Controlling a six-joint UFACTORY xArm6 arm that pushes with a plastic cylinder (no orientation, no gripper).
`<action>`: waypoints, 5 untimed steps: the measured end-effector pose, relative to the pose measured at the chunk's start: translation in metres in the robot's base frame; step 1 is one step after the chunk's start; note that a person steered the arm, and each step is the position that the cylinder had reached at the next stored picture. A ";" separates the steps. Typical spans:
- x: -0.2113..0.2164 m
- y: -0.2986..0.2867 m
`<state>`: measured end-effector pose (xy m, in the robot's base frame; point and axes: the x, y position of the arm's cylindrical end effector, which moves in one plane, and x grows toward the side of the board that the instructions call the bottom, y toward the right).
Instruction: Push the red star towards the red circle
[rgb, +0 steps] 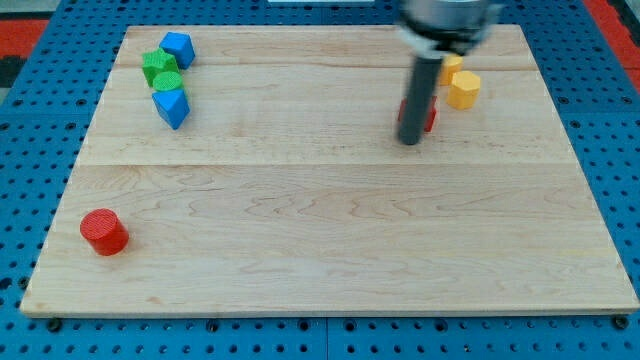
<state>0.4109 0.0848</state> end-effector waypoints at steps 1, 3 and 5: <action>0.009 0.079; -0.069 0.000; 0.046 -0.237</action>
